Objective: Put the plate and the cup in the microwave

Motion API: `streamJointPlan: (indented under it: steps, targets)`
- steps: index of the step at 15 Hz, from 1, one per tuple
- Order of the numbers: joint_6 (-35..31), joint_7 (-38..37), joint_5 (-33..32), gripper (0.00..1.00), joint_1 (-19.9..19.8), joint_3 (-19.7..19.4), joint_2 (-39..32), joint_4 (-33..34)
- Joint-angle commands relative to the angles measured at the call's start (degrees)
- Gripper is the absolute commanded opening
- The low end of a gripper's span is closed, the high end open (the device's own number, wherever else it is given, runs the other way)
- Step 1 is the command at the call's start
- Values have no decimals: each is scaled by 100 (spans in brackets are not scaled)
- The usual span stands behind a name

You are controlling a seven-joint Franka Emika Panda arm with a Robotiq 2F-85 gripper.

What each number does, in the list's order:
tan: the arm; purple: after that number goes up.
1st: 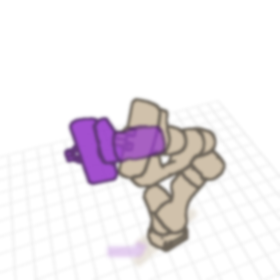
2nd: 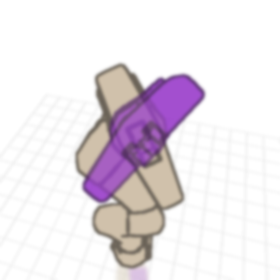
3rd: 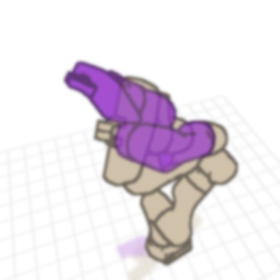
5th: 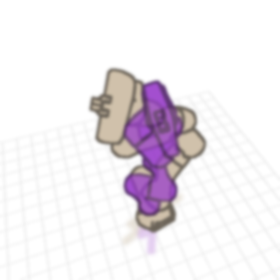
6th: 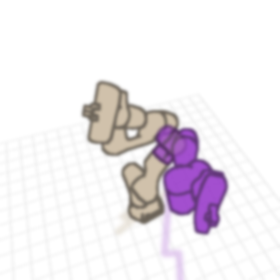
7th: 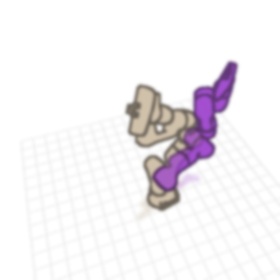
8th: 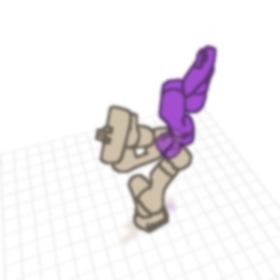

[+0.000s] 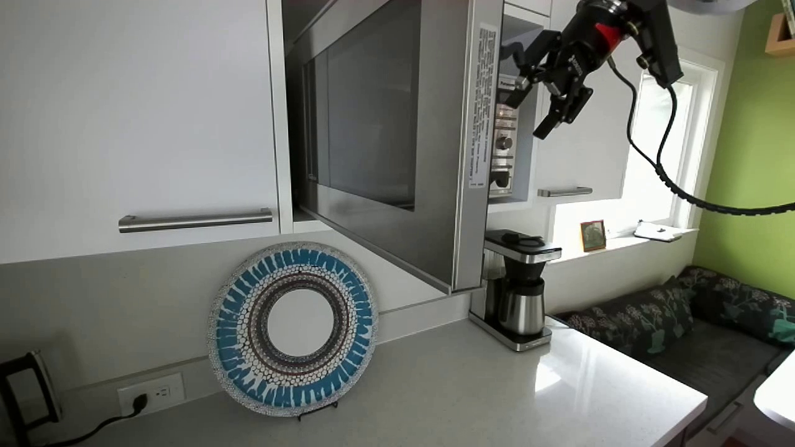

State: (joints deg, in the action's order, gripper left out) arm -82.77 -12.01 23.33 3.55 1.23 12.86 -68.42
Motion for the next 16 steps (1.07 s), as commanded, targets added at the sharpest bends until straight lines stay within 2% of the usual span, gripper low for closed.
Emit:
streamJointPlan:
  steps: [1, 3, 6, 7, 14, 16]
  targets:
    - [321, 620, -715, 100, 28, 170, 131, 448]
    - [53, 995, -1013, 100, 19, 275, 293, 484]
    - [-863, 1205, -1086, 100, -24, 321, 613, 248]
    - [-494, 1055, -947, 100, 6, 284, 379, 492]
    - [-554, 1065, -948, 100, 5, 286, 339, 483]
    - [-567, 1666, -1000, 100, 6, 147, 422, 570]
